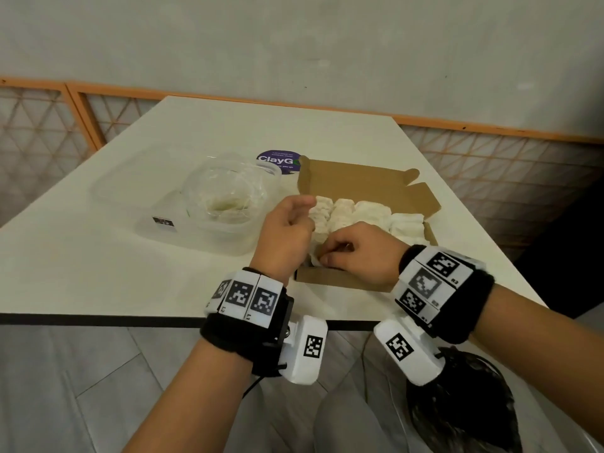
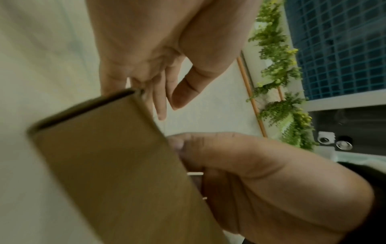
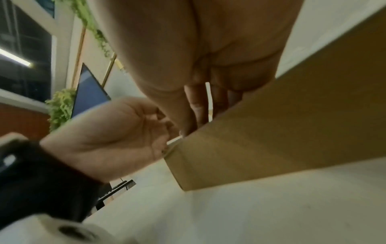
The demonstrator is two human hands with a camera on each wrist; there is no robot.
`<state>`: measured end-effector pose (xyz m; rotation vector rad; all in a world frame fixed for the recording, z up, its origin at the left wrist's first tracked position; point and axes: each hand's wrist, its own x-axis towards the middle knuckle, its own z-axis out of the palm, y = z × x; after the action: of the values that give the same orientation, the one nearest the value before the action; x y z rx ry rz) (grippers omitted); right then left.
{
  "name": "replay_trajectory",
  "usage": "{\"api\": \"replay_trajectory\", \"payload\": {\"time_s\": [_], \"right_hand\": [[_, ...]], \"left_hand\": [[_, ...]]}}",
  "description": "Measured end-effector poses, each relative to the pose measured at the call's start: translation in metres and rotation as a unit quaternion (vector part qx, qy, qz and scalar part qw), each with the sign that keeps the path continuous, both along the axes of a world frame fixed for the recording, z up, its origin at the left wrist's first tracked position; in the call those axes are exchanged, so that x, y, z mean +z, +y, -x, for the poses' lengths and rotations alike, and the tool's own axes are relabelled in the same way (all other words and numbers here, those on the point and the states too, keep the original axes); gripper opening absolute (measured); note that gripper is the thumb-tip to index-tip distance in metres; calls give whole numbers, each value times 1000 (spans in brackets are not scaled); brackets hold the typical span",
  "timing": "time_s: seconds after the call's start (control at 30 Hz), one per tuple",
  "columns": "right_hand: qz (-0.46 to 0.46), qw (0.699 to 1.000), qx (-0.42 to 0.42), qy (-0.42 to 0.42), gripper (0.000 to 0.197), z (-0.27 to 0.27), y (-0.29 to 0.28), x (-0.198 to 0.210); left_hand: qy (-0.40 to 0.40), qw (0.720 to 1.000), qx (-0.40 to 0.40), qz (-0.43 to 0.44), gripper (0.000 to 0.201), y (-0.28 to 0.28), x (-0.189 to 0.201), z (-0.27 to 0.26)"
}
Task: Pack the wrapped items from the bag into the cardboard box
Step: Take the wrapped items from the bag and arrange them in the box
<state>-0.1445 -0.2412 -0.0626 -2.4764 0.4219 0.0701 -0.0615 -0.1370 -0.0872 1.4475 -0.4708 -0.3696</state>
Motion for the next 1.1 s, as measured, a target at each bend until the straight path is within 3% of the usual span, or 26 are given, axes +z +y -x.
{"api": "replay_trajectory", "payload": {"time_s": [0.13,0.23,0.3,0.37,0.47,0.53,0.67,0.77,0.9,1.0,1.1], "right_hand": [[-7,997,-28,-76,13,-10,0,31],[-47,986,-32,-154,8,-34,5,60],[-29,987,-7,-157,8,-58,13,69],[-12,992,23,-126,8,-83,25,68],[17,994,69,-81,12,-111,42,53],[58,991,102,-69,20,-124,52,43],[157,973,158,-57,34,-138,64,38],[179,964,194,-41,42,-144,68,41],[203,954,220,-34,36,-147,69,41],[264,941,210,0,45,-150,69,38],[237,958,162,1,42,-150,69,35]], "left_hand": [[-65,997,24,16,24,21,34,-18],[-101,982,154,31,21,50,56,-51],[-121,959,255,-6,21,69,58,-74],[-104,940,305,-114,35,83,55,-95],[-24,924,212,-317,71,90,53,-110],[-11,921,162,-355,84,89,57,-115],[-81,900,100,-416,54,86,59,-121],[-119,912,63,-387,28,87,54,-121],[-116,944,68,-302,6,92,51,-124],[-26,981,48,-186,19,94,54,-125],[-24,991,40,-126,23,94,58,-122]]}}
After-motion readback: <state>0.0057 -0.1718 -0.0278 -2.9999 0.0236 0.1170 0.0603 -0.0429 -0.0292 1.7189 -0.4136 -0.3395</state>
